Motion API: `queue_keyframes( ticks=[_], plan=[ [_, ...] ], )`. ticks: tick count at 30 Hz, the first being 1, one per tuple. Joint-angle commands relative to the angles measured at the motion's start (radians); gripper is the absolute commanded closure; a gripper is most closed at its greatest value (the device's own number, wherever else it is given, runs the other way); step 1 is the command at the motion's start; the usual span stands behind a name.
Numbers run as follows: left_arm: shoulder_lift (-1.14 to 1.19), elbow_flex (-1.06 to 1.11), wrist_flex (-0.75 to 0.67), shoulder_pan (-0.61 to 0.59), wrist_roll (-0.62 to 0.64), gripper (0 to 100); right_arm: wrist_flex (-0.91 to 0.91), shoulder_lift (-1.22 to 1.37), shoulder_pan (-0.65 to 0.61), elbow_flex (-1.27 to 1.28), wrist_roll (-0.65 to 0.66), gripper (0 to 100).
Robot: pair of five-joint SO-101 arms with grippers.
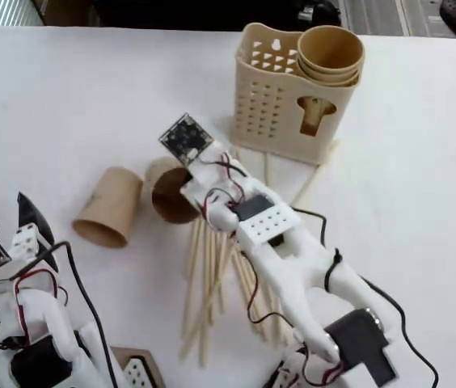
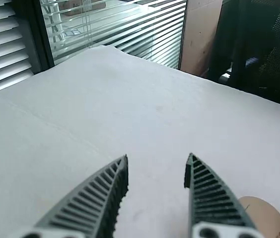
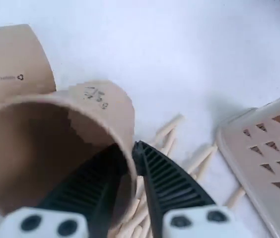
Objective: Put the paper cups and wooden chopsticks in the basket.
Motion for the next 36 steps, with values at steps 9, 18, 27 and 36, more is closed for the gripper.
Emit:
queue_keyframes(
  ticks=[9,18,27,36],
  plan=[
    [-0.002,-0.035,-0.101,0.183,-0.227,80,0.475,-0.449,0.094,-0.103,-0.008,97.9],
    [0.179,-0.276,0.084,0.269,-0.491,80,0.524,-0.595,0.107,0.074,-0.012,97.9],
    [0.750,-0.560,0.339,0.269,-0.671,71,0.492,-0.642,0.110,0.172,-0.068,97.9],
    [0.849,-0.310,0.247,0.265,-0.990,69,0.486,-0.642,0.110,0.210,-0.069,97.9]
  ],
)
